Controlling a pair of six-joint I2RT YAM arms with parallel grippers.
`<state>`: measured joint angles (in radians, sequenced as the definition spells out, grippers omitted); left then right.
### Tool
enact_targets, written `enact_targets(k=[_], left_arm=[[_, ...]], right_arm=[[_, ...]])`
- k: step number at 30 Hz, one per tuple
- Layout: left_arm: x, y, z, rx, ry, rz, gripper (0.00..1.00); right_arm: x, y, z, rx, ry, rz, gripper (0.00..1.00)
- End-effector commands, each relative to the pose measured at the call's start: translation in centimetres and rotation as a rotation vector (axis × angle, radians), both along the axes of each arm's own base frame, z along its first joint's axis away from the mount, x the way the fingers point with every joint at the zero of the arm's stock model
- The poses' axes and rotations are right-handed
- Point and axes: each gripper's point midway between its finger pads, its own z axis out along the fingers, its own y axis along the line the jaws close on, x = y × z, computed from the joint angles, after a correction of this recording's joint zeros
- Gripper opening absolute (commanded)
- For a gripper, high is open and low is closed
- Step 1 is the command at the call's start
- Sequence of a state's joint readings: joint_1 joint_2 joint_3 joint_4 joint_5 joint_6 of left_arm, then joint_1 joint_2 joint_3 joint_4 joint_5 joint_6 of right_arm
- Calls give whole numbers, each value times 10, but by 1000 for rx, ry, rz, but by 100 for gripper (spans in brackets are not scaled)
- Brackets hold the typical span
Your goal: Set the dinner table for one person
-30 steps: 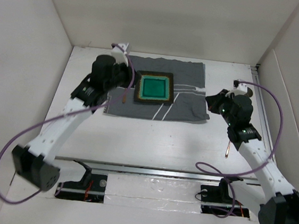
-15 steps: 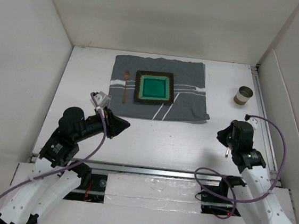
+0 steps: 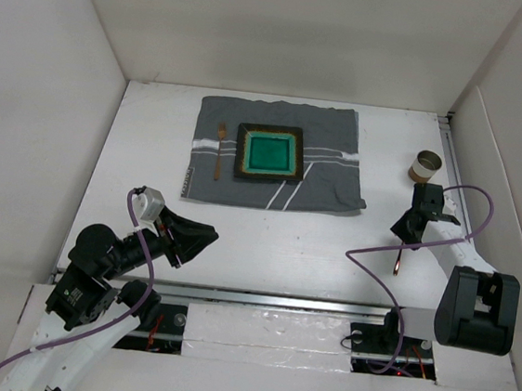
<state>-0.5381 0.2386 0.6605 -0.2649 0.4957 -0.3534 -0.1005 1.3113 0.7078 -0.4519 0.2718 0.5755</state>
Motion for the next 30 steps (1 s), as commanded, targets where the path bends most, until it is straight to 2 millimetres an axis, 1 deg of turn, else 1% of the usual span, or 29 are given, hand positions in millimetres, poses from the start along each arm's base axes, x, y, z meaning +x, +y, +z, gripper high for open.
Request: enact_targets(k=[1, 2, 3, 4, 6, 7, 9, 10, 12, 13, 15, 16, 17, 20, 21, 24, 25, 26, 30], left_arm=[[-4, 4, 15, -45, -48, 15, 20], [-2, 4, 14, -46, -43, 24, 20], [-3, 5, 14, -47, -45, 22, 20], [-5, 4, 16, -50, -51, 15, 20], [-6, 4, 16, -50, -49, 13, 20], [-6, 4, 15, -49, -50, 13, 20], [-6, 4, 15, -49, -50, 10, 20], [-5, 3, 14, -47, -46, 8, 20], [-5, 3, 14, -46, -45, 8, 20], [-4, 2, 14, -44, -43, 8, 20], [-4, 3, 14, -44, -42, 8, 20], [-4, 2, 14, -43, -41, 7, 20], [-4, 2, 13, -42, -40, 7, 20], [-4, 2, 13, -42, -40, 7, 20], [-4, 2, 13, -42, -40, 7, 20], [-4, 2, 13, -42, -40, 8, 20], [-4, 2, 13, -42, -40, 7, 20], [-4, 2, 13, -41, -39, 7, 20], [-4, 2, 13, -43, -41, 8, 20]], right_arm=[[17, -18, 16, -26, -47, -15, 43], [16, -28, 15, -23, -46, -38, 44], [15, -34, 11, -26, -25, -50, 44], [17, -40, 12, -35, -18, -50, 44], [16, -50, 5, -49, 19, -44, 43], [19, -52, 6, -64, 31, -17, 43], [22, -48, 0, -24, 36, 20, 38], [28, -45, 0, -13, 17, 46, 36], [31, -41, -1, 4, 5, 70, 36], [33, -37, 1, 6, -5, 90, 36], [33, -34, 4, 11, -23, 102, 37], [36, -34, 8, 8, -48, 107, 38], [37, -32, 12, 13, -69, 112, 41], [38, -32, 9, 17, -62, 119, 43], [40, -31, 4, 26, -44, 124, 43], [41, -29, -7, 34, 12, 136, 38], [43, -30, -5, 27, 13, 134, 37], [44, -32, -5, 21, 15, 130, 33], [40, -30, -9, 34, 50, 133, 30]])
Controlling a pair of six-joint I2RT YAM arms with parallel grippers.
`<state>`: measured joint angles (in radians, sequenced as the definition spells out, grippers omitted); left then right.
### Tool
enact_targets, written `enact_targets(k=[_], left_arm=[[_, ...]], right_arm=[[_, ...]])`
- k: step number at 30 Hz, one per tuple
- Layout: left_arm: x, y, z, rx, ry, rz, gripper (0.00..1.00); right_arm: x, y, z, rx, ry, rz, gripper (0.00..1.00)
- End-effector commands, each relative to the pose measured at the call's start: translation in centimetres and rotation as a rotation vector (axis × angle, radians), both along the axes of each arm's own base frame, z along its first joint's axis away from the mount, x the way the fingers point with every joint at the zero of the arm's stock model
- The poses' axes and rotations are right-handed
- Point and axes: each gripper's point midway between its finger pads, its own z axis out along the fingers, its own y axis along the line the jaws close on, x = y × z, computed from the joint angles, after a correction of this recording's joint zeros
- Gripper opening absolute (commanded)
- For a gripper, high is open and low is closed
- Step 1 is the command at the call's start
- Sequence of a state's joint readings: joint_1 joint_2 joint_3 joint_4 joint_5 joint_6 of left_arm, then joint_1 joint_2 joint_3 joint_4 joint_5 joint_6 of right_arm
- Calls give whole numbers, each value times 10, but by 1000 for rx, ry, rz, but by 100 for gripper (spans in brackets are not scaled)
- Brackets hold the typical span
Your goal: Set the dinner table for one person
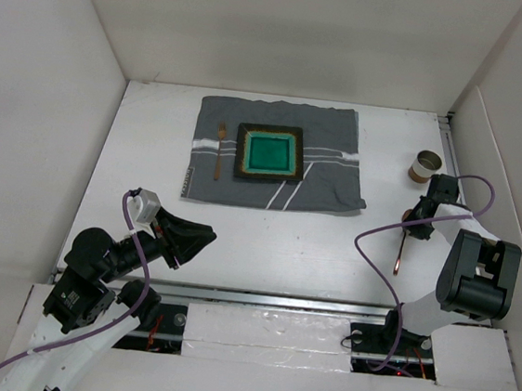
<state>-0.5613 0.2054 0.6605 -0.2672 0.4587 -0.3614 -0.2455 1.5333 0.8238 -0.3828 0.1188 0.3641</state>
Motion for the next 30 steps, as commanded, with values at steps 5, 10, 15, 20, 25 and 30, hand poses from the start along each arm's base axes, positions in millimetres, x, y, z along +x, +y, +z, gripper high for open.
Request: enact_targets(k=[5, 10, 15, 20, 25, 30], left_arm=[[-1, 0, 9, -24, -26, -5, 20], [-3, 2, 11, -32, -36, -1, 20], [-5, 4, 14, -41, -47, 7, 20], [-4, 4, 14, -42, -45, 11, 20], [-3, 4, 14, -40, -41, 11, 20], [-3, 4, 13, -39, -37, 16, 20]], right_arm=[[11, 9, 8, -5, 29, 50, 29], [7, 17, 1, 11, 88, 69, 29], [4, 21, -3, 32, 99, 73, 29], [-2, 41, -14, 73, 114, 124, 21], [-7, 44, -17, 83, 94, 97, 21], [-7, 42, -21, 77, 104, 97, 34]])
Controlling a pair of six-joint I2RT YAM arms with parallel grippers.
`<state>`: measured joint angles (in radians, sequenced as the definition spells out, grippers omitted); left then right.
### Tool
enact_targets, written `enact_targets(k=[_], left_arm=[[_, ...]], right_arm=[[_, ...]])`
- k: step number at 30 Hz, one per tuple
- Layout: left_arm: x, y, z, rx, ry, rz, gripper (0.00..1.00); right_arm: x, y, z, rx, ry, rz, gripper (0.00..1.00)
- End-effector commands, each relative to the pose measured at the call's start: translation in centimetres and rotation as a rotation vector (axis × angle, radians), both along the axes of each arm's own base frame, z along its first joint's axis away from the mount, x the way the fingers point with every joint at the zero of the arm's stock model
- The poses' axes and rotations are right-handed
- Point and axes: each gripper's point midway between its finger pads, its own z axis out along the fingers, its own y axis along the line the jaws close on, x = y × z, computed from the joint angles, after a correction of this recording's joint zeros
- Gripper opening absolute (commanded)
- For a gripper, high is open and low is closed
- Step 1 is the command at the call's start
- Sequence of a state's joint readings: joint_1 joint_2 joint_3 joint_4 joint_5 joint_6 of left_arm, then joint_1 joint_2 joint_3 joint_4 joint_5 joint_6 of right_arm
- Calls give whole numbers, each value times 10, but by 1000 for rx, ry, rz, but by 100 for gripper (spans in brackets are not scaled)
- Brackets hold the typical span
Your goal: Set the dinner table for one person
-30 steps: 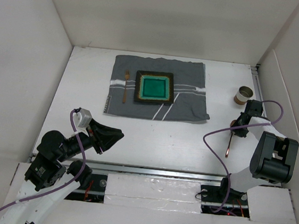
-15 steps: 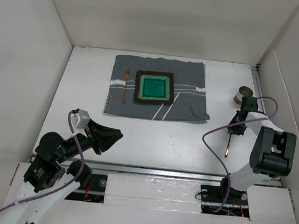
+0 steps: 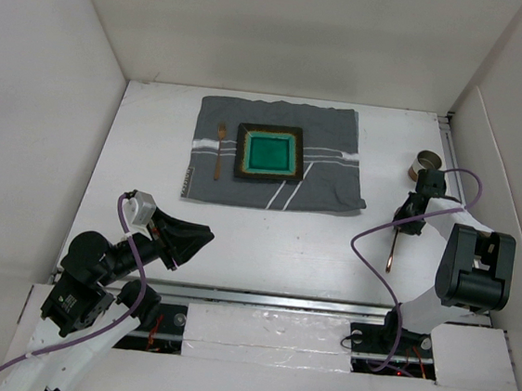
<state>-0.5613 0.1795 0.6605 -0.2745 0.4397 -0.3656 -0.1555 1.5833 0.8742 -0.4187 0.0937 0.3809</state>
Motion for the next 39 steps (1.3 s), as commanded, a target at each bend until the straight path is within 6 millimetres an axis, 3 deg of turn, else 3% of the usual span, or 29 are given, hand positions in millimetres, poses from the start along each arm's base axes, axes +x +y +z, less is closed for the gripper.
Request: enact_targets(k=[1, 3, 4, 7, 8, 11, 12, 13, 16, 17, 19, 20, 21, 22, 23, 24, 25, 29, 30, 31, 33, 38, 39], left_arm=[[-1, 0, 11, -27, -29, -1, 20], [-1, 0, 10, -28, -26, 0, 20], [0, 0, 10, -27, -24, 5, 20], [0, 1, 9, -26, -21, 6, 20], [0, 1, 10, -28, -21, 6, 20], [3, 1, 8, -24, -10, 17, 20], [3, 1, 8, -26, -9, 19, 20], [4, 2, 8, -27, -9, 26, 20], [8, 3, 8, -29, 0, 45, 20], [8, 3, 7, -29, 4, 48, 20], [13, 6, 6, -29, 10, 75, 20], [13, 7, 7, -30, 12, 83, 20], [15, 7, 6, -29, 20, 90, 19], [19, 10, 5, -30, 24, 116, 19], [20, 10, 5, -32, 31, 122, 19], [21, 11, 4, -33, 34, 128, 19], [22, 12, 4, -35, 35, 139, 19], [31, 18, 14, -32, 22, 193, 21], [37, 19, 14, -18, 32, 217, 22], [38, 21, 22, -19, 19, 228, 23], [45, 23, 25, -17, 21, 257, 23], [58, 18, 22, -18, 37, 272, 24], [60, 17, 20, -18, 39, 274, 24]], right_arm=[[-18, 10, -19, 37, 81, 14, 24], [-16, 10, -19, 36, 81, 20, 18], [-16, 10, -20, 35, 83, 26, 8], [-14, 7, -15, 23, 70, 19, 0], [-11, 9, -10, -5, 55, 26, 0], [5, 6, 35, -133, -56, 11, 0], [7, 23, 49, -155, -75, 61, 0], [23, 30, 81, -170, -165, 72, 0], [45, 69, 117, -139, -273, 187, 0], [60, 86, 141, -105, -327, 233, 0], [66, 117, 156, -101, -335, 327, 0], [73, 127, 153, -112, -316, 356, 0], [87, 141, 176, -109, -372, 390, 0], [93, 159, 180, -107, -379, 444, 0], [104, 171, 168, -94, -345, 476, 0], [119, 179, 187, -85, -381, 491, 0], [126, 190, 185, -79, -372, 529, 0], [165, 217, 162, -34, -322, 602, 0], [172, 221, 139, -32, -272, 616, 0], [184, 226, 150, -27, -308, 625, 0], [195, 235, 129, -8, -278, 641, 0], [221, 253, 122, 63, -308, 678, 0], [223, 248, 119, 63, -296, 669, 0]])
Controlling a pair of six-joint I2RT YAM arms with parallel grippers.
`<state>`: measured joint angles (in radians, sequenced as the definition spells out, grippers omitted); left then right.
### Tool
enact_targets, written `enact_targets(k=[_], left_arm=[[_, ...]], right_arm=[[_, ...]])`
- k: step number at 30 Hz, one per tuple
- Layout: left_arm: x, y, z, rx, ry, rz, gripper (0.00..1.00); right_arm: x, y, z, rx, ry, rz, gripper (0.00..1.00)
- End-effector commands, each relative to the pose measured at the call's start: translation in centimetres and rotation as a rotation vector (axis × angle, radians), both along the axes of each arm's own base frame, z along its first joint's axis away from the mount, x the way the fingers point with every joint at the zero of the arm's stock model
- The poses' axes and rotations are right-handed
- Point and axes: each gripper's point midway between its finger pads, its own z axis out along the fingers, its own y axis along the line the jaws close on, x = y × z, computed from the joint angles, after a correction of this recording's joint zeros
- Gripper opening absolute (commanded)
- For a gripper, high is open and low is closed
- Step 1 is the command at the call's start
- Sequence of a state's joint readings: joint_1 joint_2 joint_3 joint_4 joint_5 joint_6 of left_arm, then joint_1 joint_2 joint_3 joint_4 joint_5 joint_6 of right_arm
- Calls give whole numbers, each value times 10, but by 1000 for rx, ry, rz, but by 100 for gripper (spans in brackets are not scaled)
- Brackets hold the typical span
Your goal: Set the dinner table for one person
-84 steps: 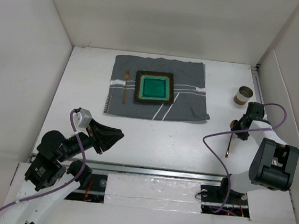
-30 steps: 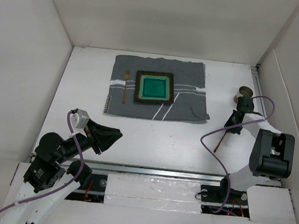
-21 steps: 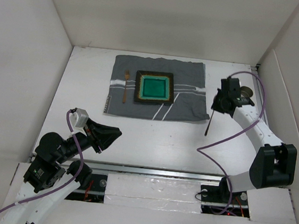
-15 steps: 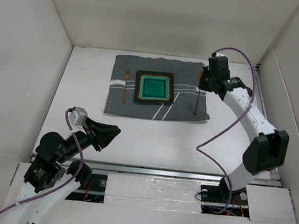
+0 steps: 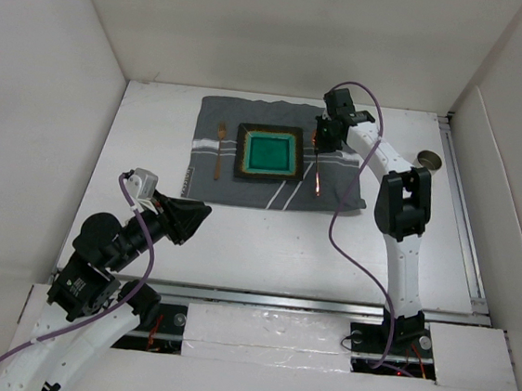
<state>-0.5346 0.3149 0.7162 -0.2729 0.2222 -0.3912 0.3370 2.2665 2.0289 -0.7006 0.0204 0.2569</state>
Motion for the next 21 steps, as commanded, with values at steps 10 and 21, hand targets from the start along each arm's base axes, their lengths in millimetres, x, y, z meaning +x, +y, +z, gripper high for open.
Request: enact_targets(k=[10, 21], left_arm=[[24, 1, -6, 20, 5, 69, 24], [28, 2, -11, 31, 22, 81, 24]], right_arm=[[36, -1, 17, 99, -70, 1, 0], [43, 6, -9, 116, -42, 2, 0]])
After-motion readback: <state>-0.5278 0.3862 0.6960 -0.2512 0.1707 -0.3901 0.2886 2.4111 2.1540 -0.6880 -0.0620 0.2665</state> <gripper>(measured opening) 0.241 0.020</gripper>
